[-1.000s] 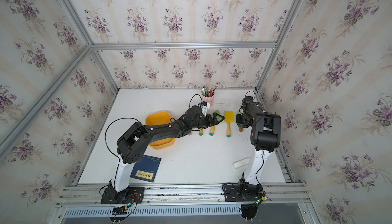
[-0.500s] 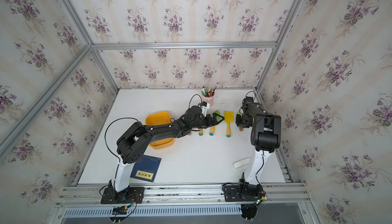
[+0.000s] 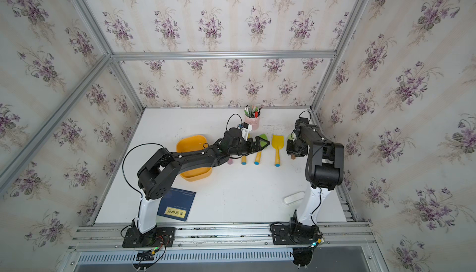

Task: Take the shovel out of the storage box
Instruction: Place the shovel at the center of the board, then reset both arms

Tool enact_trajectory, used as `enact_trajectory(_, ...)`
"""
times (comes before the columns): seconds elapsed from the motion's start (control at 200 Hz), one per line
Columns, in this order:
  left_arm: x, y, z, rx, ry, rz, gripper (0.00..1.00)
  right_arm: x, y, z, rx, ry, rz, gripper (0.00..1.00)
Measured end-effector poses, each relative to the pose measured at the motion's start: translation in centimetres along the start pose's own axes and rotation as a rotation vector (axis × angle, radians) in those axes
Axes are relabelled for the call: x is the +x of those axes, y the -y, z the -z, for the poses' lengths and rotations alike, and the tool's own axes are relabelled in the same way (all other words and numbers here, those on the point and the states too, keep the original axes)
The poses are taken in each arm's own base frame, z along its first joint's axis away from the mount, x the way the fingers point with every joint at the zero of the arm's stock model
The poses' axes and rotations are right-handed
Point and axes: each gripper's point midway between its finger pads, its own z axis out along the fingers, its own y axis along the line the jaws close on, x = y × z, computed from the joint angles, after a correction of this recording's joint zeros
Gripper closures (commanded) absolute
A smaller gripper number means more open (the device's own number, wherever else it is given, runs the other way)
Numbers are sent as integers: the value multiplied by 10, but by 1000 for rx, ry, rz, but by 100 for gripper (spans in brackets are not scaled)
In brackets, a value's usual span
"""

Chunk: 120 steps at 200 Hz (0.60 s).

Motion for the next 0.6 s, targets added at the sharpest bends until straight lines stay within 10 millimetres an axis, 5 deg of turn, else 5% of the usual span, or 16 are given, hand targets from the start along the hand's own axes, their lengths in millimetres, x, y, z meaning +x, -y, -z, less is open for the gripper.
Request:
enact_trajectory(0.145, -9, -5, 21, -24, 17, -13, 0, -8, -3, 28, -8, 75, -10, 41)
enact_trajectory(0.165, -10, -5, 25, -29, 19, -16, 0, -9, -4, 33, -9, 89, -9, 30)
enact_trajectory(0.18, -12, -6, 27, -36, 21, -19, 0, -10, -5, 37, -11, 102, -8, 5)
enact_trajectory(0.195, -14, -5, 31, -40, 24, -23, 0, -12, -6, 42, -13, 118, -7, 1)
enact_trajectory(0.38, -52, 5, 97, -142, 112, -169, 0, -22, -45, 97, -78, 306, 67, 0)
enact_trajectory(0.5, -84, 10, 162, -260, 214, -300, 0, -24, -88, 121, -141, 443, 168, 0)
enact_trajectory(0.599, -105, -7, 221, -407, 286, -382, 0, -16, -120, 128, -206, 563, 269, 0)
